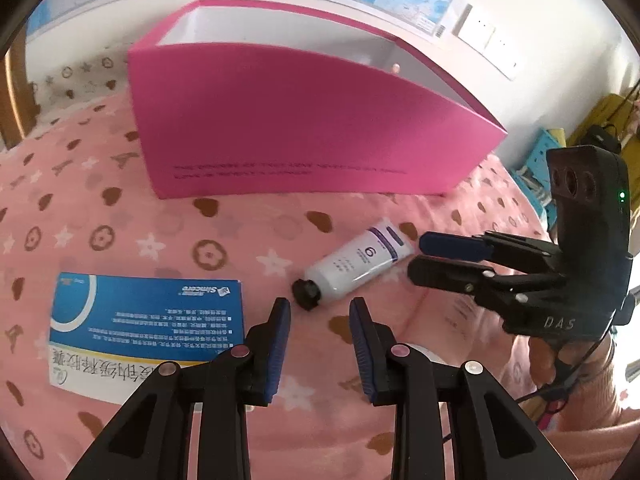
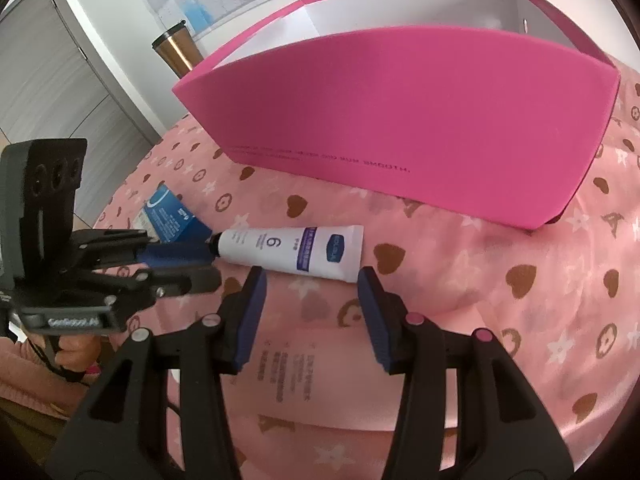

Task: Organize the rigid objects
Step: 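Grasp the white tube across its middle with the right gripper and lift, then carry the white tube into the pink box and release it, then move the right gripper to the large pink tube with white cap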

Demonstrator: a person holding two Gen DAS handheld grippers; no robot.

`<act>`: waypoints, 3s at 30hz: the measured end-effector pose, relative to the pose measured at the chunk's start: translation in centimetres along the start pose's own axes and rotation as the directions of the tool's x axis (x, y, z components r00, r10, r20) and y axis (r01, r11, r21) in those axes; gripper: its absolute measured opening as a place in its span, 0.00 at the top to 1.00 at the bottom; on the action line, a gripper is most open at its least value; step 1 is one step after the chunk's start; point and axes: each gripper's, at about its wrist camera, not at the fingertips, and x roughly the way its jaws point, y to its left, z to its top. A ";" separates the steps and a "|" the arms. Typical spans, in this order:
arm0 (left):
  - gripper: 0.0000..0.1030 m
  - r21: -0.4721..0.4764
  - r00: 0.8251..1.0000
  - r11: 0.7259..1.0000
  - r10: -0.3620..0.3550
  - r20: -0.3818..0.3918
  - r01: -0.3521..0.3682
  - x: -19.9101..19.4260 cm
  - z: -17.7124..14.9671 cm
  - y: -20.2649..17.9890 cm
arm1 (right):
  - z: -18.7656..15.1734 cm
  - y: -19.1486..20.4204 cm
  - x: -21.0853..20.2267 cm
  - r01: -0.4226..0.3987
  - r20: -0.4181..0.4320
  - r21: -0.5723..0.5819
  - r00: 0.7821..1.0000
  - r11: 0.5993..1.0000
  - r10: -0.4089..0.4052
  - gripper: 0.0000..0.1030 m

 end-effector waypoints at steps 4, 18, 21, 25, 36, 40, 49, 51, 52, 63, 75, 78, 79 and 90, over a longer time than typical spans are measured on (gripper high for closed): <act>0.71 0.007 1.000 1.000 -0.006 0.018 0.006 -0.8 -0.1 0.3 | 0.4 -1.1 0.2 -0.001 0.014 0.048 1.000 0.999 0.000 0.51; 0.70 0.011 1.000 1.000 -0.015 0.010 0.014 -0.1 0.6 -0.5 | 0.6 -0.5 0.4 -0.025 0.024 0.050 0.999 0.998 0.024 0.50; 0.70 0.026 0.999 0.999 -0.025 0.022 0.024 -0.4 0.9 -1.1 | 0.5 -0.4 -0.7 -0.016 0.051 0.049 0.999 0.999 0.013 0.50; 0.70 0.059 0.998 0.997 -0.046 0.040 0.043 -0.9 1.6 -2.2 | 0.4 -0.2 -2.5 0.003 0.088 0.045 0.996 0.999 -0.007 0.50; 0.67 0.155 0.986 0.984 -0.106 0.132 0.085 -3.6 5.0 -5.4 | 1.6 0.4 -8.2 0.055 0.216 0.024 0.975 0.998 -0.059 0.50; 0.67 0.186 0.978 0.979 -0.118 0.170 0.086 -4.5 6.7 -6.3 | 2.7 0.8 -10.2 0.079 0.274 0.003 0.959 0.997 -0.076 0.50; 0.67 0.214 0.972 0.974 -0.116 0.204 0.071 -4.1 10.8 -7.3 | 6.1 -0.4 -11.2 0.118 0.336 0.002 0.935 0.993 -0.112 0.50; 0.67 0.219 0.972 0.974 -0.109 0.210 0.062 -3.7 11.4 -7.3 | 6.8 -1.1 -11.0 0.122 0.332 0.015 0.936 0.992 -0.119 0.50; 0.67 0.214 0.973 0.975 -0.105 0.207 0.059 -3.3 12.0 -7.2 | 7.2 -1.4 -10.7 0.126 0.327 0.014 0.937 0.992 -0.123 0.50; 0.67 0.196 0.989 0.980 -0.056 0.135 0.029 1.5 14.2 -6.3 | 9.6 -4.1 -7.5 0.207 0.260 0.039 0.942 0.977 -0.210 0.50; 0.67 0.190 0.993 0.982 -0.022 0.118 -0.001 3.3 14.3 -5.9 | 9.6 -5.3 -7.1 0.216 0.277 0.086 0.933 0.973 -0.231 0.50; 0.67 0.198 0.990 0.980 -0.027 0.139 -0.001 2.5 13.9 -5.9 | 9.0 -5.1 -7.9 0.202 0.294 0.094 0.930 0.975 -0.221 0.50; 0.67 0.197 0.989 0.980 -0.032 0.146 0.003 2.0 13.7 -5.7 | 8.8 -5.0 -8.3 0.197 0.302 0.096 0.928 0.976 -0.217 0.50; 0.62 0.194 0.970 0.981 -0.068 0.232 0.022 -2.7 10.9 -4.7 | 6.1 -3.7 -10.8 0.156 0.333 0.095 0.926 0.983 -0.179 0.50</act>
